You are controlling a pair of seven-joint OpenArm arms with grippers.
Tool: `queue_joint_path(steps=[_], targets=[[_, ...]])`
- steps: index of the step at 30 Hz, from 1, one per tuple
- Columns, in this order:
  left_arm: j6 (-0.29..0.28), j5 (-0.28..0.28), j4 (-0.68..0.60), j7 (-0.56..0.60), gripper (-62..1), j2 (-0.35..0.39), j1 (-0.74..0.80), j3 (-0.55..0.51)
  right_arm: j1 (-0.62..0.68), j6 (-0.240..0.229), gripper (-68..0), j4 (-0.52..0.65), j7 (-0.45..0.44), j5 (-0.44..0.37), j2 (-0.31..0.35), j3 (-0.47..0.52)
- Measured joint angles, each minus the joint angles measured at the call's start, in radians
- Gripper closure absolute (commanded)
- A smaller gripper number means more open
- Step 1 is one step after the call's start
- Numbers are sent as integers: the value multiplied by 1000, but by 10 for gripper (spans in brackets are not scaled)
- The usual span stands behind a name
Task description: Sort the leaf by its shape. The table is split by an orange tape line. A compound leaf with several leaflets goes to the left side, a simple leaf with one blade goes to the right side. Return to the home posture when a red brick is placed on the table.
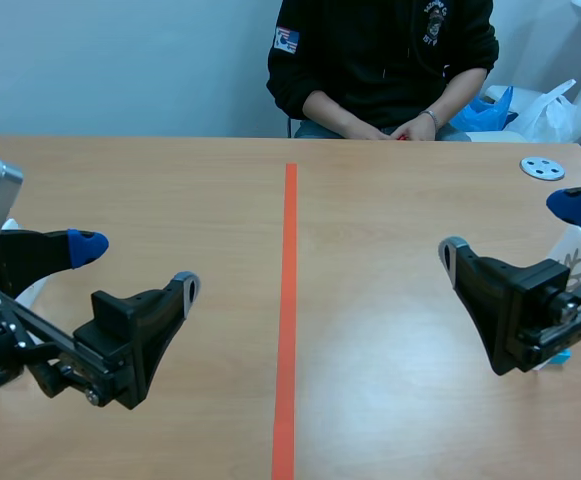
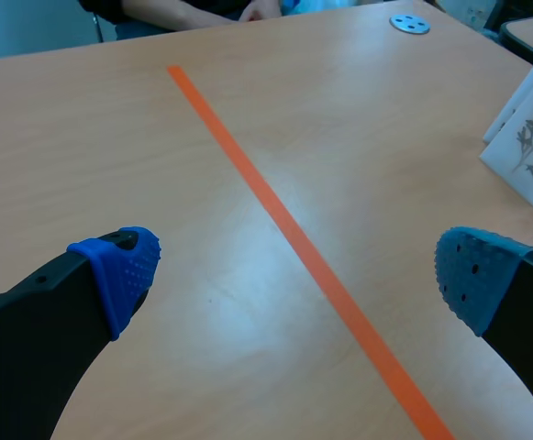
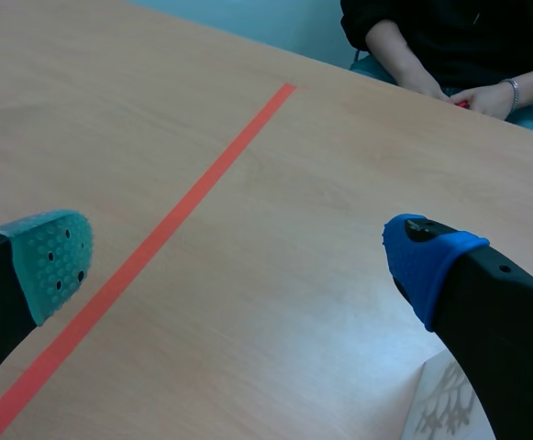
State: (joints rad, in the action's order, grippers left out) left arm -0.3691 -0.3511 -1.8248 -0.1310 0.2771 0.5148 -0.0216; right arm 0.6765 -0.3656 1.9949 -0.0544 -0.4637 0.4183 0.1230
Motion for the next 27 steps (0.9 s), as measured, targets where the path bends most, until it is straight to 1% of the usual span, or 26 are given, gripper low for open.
queue_joint_path(steps=[5, 6, 27], targets=[[1, 2, 0, 0, -623, 0, -9, 42, 0, 0, -671, 0, 0, 0, -12, 0], [0, 10, 0, 0, -623, 0, -12, 43, 0, 0, -671, 0, 0, 0, -15, 0], [2, 11, 0, 8, -623, 0, -16, 41, 0, 0, -671, 0, 0, 0, -19, 0]])
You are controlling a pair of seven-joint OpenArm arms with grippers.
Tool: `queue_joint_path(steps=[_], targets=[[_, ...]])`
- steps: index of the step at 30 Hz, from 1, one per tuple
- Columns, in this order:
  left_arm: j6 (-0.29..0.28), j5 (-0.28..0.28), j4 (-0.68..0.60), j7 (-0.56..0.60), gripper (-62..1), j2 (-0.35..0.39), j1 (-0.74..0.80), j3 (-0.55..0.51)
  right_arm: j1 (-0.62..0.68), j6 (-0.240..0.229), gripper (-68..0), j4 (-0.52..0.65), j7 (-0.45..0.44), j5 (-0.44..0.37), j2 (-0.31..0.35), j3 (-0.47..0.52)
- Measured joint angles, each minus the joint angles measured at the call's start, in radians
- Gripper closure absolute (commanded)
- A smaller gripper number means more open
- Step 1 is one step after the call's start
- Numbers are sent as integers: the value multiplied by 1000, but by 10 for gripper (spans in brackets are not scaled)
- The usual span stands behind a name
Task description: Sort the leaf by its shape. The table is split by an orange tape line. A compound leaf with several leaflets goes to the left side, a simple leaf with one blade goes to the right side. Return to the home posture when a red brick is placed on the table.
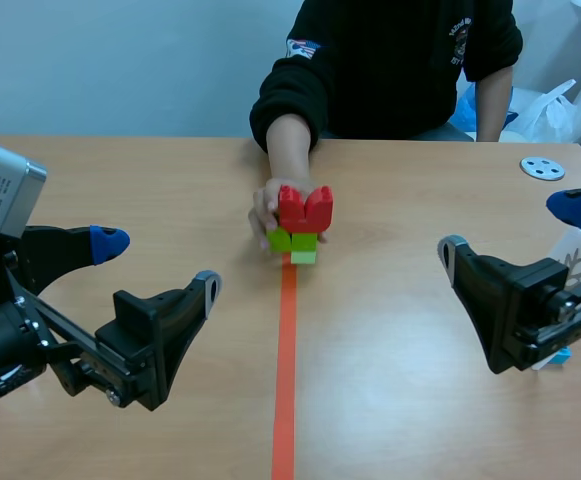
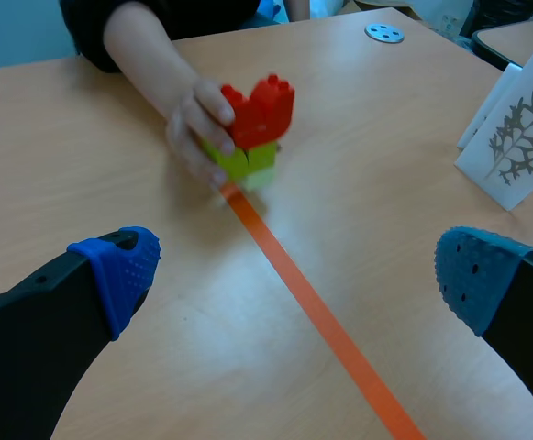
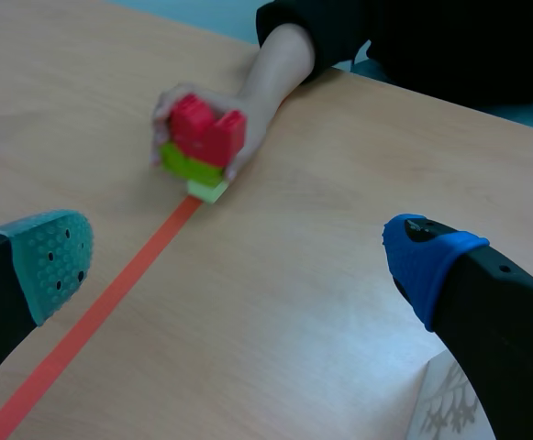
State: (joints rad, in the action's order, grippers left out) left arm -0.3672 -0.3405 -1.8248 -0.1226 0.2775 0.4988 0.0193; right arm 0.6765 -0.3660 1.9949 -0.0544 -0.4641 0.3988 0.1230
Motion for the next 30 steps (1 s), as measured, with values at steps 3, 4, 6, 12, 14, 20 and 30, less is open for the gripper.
queue_joint_path(steps=[3, 4, 6, 12, 14, 20, 30], targets=[[0, 0, 0, 0, -623, 0, 0, 0, 0, 0, -671, 0, 0, 0, 0, 0], [0, 0, 0, 0, -623, 0, 0, 0, 0, 0, -671, 0, 0, 0, 0, 0], [0, 0, 0, 0, -623, 0, 0, 0, 0, 0, -671, 0, 0, 0, 0, 0], [0, 0, 0, 0, -623, 0, 0, 0, 0, 0, -671, 0, 0, 0, 0, 0], [0, 0, 0, 0, -623, 0, 0, 0, 0, 0, -671, 0, 0, 0, 0, 0], [0, 0, 0, 0, -623, 0, 0, 0, 0, 0, -671, 0, -4, 0, 0, 0], [0, 0, 0, 11, -623, 0, 0, 0, 0, 0, -671, 0, -4, 0, 0, 0]])
